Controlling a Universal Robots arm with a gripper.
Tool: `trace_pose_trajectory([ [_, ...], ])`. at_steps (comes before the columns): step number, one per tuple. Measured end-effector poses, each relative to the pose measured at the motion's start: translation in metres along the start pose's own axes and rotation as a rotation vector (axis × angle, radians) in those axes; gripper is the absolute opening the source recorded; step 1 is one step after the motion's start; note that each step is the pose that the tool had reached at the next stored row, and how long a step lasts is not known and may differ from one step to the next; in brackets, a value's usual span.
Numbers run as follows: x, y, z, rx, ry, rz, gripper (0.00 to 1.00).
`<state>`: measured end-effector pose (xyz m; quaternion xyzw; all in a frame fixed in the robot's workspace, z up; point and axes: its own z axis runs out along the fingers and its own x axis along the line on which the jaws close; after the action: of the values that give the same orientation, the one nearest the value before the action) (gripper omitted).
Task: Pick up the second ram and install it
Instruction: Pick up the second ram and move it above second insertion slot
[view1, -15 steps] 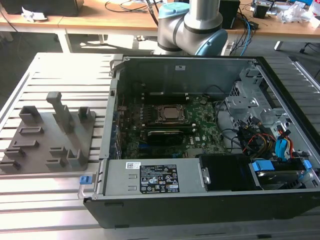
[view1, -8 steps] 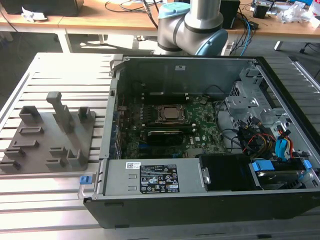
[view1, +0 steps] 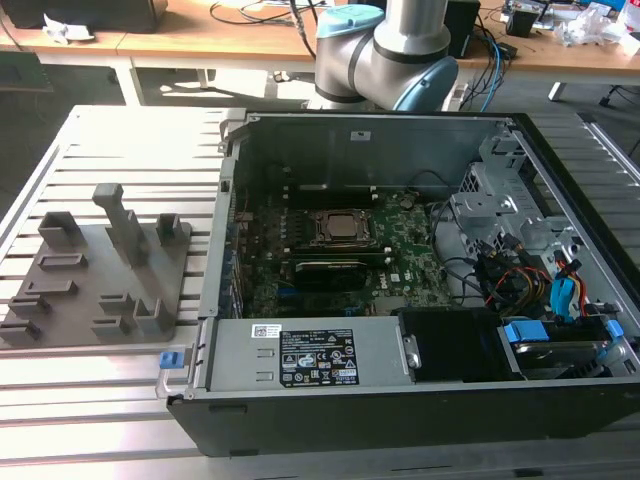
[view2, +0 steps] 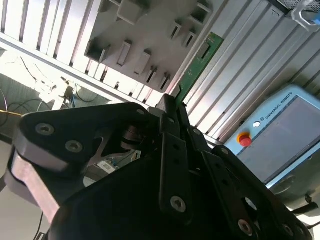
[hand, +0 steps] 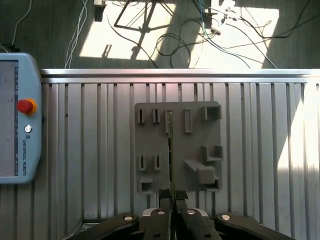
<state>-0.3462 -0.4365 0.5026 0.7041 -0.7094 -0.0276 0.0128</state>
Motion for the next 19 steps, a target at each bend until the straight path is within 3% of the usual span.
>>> trace_pose_trajectory([
  [8,0.0005,-0.0015,0.0245,-0.0056,-0.0001,0.0,0.14],
  [19,0.001,-0.0028,0.0482,-0.0087,0.0,0.0,0.14],
])
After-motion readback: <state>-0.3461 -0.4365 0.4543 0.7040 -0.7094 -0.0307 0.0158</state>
